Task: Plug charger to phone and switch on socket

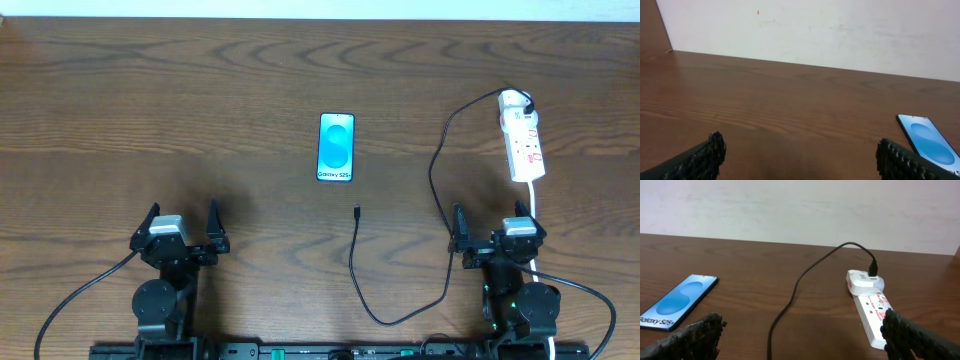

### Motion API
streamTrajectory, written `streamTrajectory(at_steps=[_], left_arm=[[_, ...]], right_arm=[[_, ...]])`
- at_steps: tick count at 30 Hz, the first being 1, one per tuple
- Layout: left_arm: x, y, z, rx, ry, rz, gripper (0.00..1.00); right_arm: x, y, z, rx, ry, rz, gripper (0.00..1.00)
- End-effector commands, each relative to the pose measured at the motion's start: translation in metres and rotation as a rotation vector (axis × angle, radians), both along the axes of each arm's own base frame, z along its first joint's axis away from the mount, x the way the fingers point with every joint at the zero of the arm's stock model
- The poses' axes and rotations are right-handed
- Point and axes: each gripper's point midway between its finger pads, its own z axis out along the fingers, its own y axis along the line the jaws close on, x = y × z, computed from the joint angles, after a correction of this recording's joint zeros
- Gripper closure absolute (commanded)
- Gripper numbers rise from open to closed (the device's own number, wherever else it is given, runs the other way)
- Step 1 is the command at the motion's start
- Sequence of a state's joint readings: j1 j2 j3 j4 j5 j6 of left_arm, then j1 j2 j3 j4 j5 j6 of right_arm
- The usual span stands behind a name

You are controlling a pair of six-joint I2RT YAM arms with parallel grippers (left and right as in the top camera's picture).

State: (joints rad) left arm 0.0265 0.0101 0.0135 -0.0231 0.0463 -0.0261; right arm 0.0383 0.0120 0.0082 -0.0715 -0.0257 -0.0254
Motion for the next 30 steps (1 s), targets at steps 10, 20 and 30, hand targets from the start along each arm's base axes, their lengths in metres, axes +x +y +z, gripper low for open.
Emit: streamTrajectory(at_steps=[10, 20, 30], left_arm=[[-0.0018, 0.0068, -0.0151, 0.001, 0.052, 0.037, 0.02], [-0.0018, 0.0068, -0.0151, 0.001, 0.052, 0.037, 0.02], [-0.0012, -0.0005, -0.0142, -0.049, 0.046, 0.002, 0.02]], right_arm=[[0.0000, -0.0021, -0.0013, 0.013, 0.004, -0.011, 0.01], [0.0000, -0.0021, -0.0012, 0.013, 0.003, -0.011, 0.01], [0.0000, -0.0021, -0.0012, 0.012, 0.003, -0.011, 0.01]])
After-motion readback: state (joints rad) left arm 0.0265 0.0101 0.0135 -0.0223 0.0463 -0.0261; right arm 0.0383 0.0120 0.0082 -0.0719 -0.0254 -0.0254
